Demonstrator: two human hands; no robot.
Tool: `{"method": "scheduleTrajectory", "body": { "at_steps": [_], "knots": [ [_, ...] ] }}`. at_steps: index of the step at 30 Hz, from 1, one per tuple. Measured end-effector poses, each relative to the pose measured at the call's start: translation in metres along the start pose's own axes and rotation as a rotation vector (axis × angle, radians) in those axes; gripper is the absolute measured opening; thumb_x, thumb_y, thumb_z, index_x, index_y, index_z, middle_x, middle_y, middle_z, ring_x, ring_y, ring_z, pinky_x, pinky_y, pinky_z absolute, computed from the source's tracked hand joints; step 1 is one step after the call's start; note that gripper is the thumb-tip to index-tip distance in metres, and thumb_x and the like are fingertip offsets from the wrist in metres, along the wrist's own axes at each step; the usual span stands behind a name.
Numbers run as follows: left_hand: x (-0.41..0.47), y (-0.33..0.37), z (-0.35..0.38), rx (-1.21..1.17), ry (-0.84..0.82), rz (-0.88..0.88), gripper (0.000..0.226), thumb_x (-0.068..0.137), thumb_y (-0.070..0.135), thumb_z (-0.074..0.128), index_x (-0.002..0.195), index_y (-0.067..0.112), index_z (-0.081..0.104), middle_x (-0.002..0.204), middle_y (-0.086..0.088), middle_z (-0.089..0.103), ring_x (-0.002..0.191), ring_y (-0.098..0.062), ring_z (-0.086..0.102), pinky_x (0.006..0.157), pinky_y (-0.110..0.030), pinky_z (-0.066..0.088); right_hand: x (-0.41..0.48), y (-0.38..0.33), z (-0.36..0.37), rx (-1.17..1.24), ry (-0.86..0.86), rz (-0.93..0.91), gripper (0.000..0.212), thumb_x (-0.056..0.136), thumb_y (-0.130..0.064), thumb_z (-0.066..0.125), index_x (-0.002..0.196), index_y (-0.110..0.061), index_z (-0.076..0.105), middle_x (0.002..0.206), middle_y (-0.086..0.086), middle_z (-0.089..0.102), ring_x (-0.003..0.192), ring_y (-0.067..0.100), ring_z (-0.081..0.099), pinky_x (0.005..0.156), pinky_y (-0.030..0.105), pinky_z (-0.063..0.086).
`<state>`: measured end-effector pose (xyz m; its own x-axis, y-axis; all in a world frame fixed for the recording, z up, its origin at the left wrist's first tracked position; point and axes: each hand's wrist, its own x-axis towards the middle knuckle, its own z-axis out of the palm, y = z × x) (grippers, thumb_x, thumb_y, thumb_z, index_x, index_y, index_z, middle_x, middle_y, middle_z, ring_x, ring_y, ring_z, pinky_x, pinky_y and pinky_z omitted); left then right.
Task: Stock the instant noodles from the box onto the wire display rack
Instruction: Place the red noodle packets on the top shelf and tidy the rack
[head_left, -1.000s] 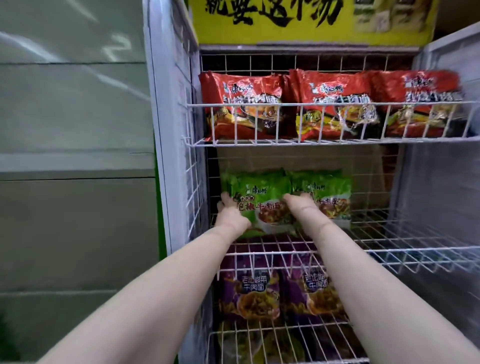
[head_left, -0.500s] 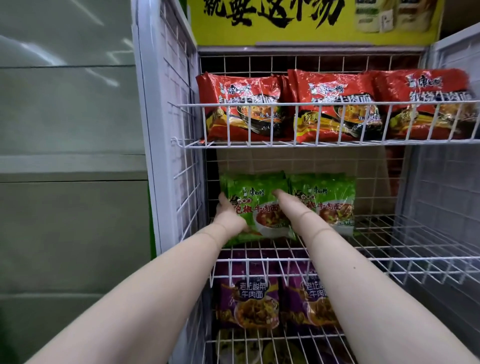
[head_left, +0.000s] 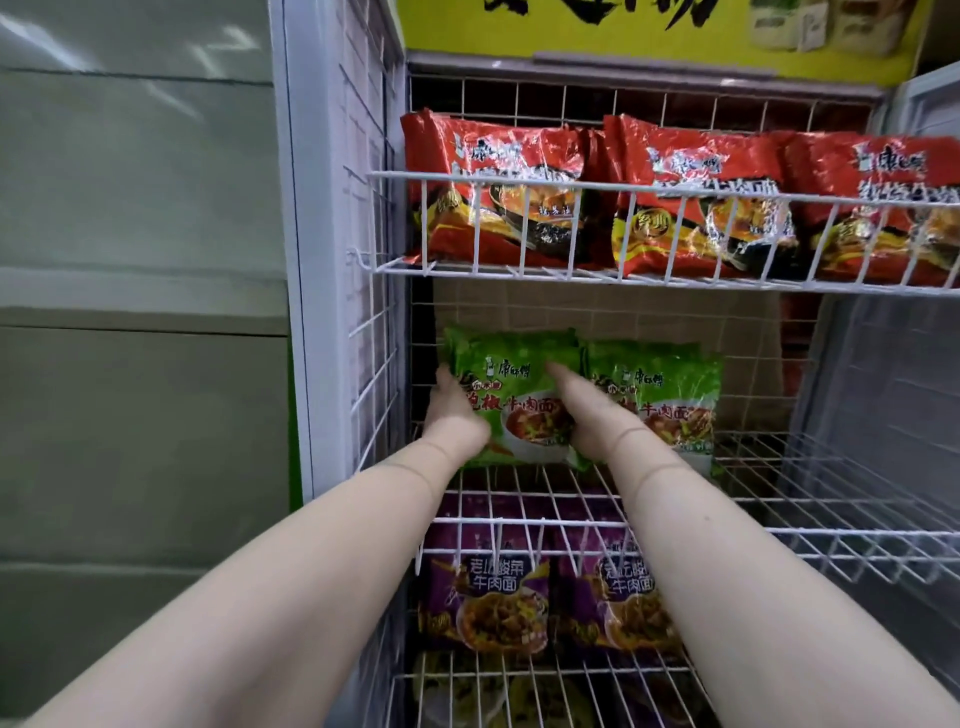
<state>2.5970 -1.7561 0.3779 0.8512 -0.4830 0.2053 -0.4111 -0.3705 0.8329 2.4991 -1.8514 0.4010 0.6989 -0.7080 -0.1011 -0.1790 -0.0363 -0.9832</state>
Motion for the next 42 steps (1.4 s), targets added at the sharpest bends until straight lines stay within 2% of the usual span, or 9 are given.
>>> {"method": "scheduleTrajectory", "body": {
  "at_steps": [8, 11, 16, 20, 23, 27, 35, 38, 42],
  "knots": [
    [-0.003, 0.0, -0.003, 0.041, 0.059, 0.037, 0.086, 0.085, 0.007, 0.059, 0.151, 0.018, 0.006, 0.145, -0.015, 0.037, 0.128, -0.034, 0.044, 0.106, -0.041, 0.039, 0.009, 0.006, 0.001, -0.087, -0.066, -0.031, 0.089, 0.066, -0.074, 0.056, 0.132, -0.015, 0.044, 0.124, 0.013, 0.06, 0.116, 0.034, 0.054, 0.103, 0.054, 0.037],
    [-0.005, 0.0, -0.003, 0.059, 0.032, 0.019, 0.083, 0.088, 0.014, 0.058, 0.151, 0.019, 0.004, 0.147, -0.016, 0.034, 0.128, -0.036, 0.043, 0.106, -0.042, 0.038, -0.003, 0.005, 0.005, -0.196, -0.072, -0.029, 0.073, 0.08, -0.058, 0.058, 0.133, -0.011, 0.039, 0.123, 0.012, 0.059, 0.114, 0.031, 0.054, 0.101, 0.047, 0.042],
    [-0.017, 0.011, -0.013, 0.158, 0.053, 0.025, 0.095, 0.083, 0.015, 0.065, 0.151, 0.016, -0.003, 0.155, -0.015, 0.016, 0.135, -0.037, 0.033, 0.11, -0.046, 0.032, -0.022, -0.011, 0.002, -0.435, 0.18, -0.184, 0.045, 0.091, -0.03, 0.059, 0.121, -0.001, 0.044, 0.114, 0.009, 0.058, 0.102, 0.025, 0.057, 0.086, 0.033, 0.048],
    [-0.037, 0.022, -0.018, 0.385, 0.191, 0.228, 0.091, 0.079, 0.017, 0.067, 0.148, 0.011, 0.009, 0.151, -0.018, 0.017, 0.136, -0.037, 0.027, 0.111, -0.045, 0.029, -0.037, -0.015, -0.016, -0.543, 0.306, -0.31, 0.021, 0.091, -0.025, 0.056, 0.086, -0.005, 0.054, 0.094, 0.012, 0.059, 0.085, 0.028, 0.056, 0.072, 0.034, 0.047],
    [-0.051, 0.035, -0.011, 0.478, 0.233, 0.411, 0.074, 0.081, 0.019, 0.067, 0.142, 0.013, 0.024, 0.144, -0.017, 0.028, 0.129, -0.034, 0.036, 0.106, -0.041, 0.035, -0.047, -0.006, -0.041, -0.562, 0.398, -0.347, 0.032, 0.091, -0.025, 0.056, 0.113, -0.002, 0.057, 0.112, 0.018, 0.062, 0.102, 0.034, 0.059, 0.085, 0.038, 0.048],
    [-0.066, 0.053, 0.021, 0.369, 0.03, 0.485, 0.054, 0.087, 0.017, 0.06, 0.135, 0.014, 0.034, 0.135, -0.014, 0.041, 0.117, -0.032, 0.049, 0.095, -0.04, 0.046, -0.048, 0.006, -0.085, -0.497, 0.521, -0.267, 0.047, 0.09, -0.027, 0.06, 0.126, 0.002, 0.051, 0.125, 0.023, 0.057, 0.116, 0.038, 0.054, 0.095, 0.038, 0.043],
    [-0.062, 0.078, 0.062, 0.114, -0.27, 0.204, 0.078, 0.087, 0.019, 0.065, 0.148, 0.008, 0.018, 0.138, -0.016, 0.046, 0.121, -0.032, 0.051, 0.096, -0.035, 0.048, -0.025, 0.018, -0.151, -0.08, 0.477, -0.182, 0.06, 0.089, -0.024, 0.062, 0.139, -0.001, 0.039, 0.136, 0.018, 0.05, 0.119, 0.028, 0.051, 0.096, 0.033, 0.041],
    [-0.063, 0.087, 0.069, 0.055, -0.361, 0.129, 0.089, 0.086, 0.016, 0.067, 0.151, 0.011, 0.006, 0.149, -0.017, 0.034, 0.132, -0.034, 0.041, 0.103, -0.041, 0.043, -0.025, 0.019, -0.151, 0.101, 0.379, -0.085, 0.053, 0.091, -0.032, 0.056, 0.135, -0.006, 0.041, 0.123, 0.017, 0.056, 0.103, 0.029, 0.054, 0.08, 0.034, 0.042],
    [-0.064, 0.084, 0.084, 0.013, -0.363, 0.142, 0.086, 0.086, 0.006, 0.064, 0.151, 0.014, 0.008, 0.155, -0.014, 0.023, 0.139, -0.031, 0.03, 0.11, -0.036, 0.033, -0.015, 0.026, -0.147, 0.063, 0.251, 0.016, 0.052, 0.084, -0.042, 0.057, 0.127, -0.014, 0.047, 0.118, 0.015, 0.06, 0.109, 0.035, 0.055, 0.095, 0.055, 0.043]
  ]
}}
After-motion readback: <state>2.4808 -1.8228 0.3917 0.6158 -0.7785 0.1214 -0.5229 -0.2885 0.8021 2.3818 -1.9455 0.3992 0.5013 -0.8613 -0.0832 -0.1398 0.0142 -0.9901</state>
